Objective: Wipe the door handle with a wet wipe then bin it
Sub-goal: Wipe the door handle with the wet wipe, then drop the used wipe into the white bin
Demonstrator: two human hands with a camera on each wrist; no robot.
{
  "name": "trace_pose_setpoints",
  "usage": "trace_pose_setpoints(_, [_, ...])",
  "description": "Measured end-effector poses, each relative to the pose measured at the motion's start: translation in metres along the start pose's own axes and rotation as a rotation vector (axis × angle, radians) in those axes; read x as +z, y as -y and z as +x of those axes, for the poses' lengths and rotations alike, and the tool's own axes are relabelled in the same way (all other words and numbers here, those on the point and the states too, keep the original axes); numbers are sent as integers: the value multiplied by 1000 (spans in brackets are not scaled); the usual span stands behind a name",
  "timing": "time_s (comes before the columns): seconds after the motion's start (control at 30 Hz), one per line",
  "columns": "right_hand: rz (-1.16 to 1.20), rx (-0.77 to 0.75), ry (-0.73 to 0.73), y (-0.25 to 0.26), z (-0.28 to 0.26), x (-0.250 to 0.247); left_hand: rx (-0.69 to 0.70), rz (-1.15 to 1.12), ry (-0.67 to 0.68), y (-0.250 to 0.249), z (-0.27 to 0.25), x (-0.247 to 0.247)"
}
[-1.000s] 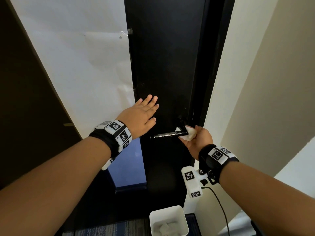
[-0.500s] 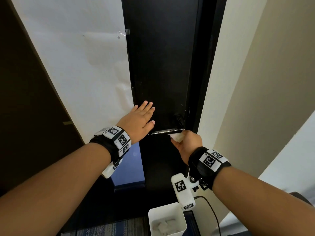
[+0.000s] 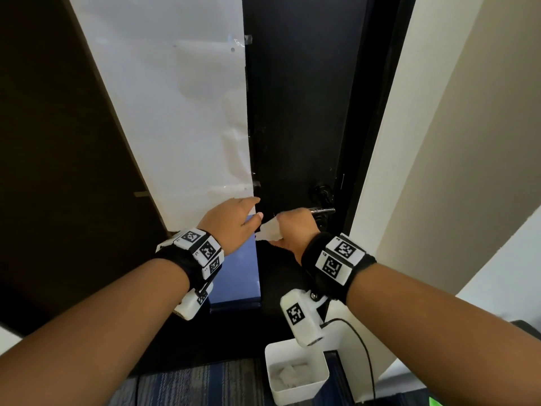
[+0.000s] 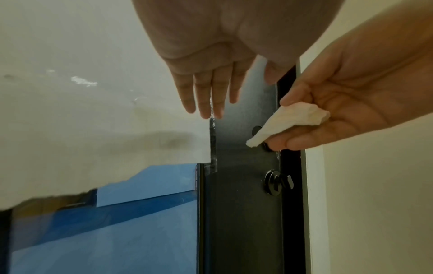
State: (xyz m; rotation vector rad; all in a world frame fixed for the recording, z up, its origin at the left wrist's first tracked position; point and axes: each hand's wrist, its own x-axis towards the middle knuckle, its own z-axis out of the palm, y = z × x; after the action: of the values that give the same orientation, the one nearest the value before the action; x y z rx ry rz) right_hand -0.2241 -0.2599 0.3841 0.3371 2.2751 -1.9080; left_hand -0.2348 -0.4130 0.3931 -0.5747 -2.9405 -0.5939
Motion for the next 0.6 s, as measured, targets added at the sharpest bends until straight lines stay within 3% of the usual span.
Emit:
trace_pose_setpoints(0.07, [152, 17, -106, -3, 0, 0, -22, -43, -55, 6, -8, 3])
trace_pose_setpoints(0.17, [-178, -138, -226, -18, -1, 1, -33, -99, -99, 11, -20, 9])
trace_pose_setpoints(0.33, [-367, -288, -228, -42, -5, -6, -59, -163, -54, 12, -37, 38])
trace_pose_setpoints(0.6, [-464, -238, -166, -121, 4, -9, -94, -205, 21, 21, -55, 127])
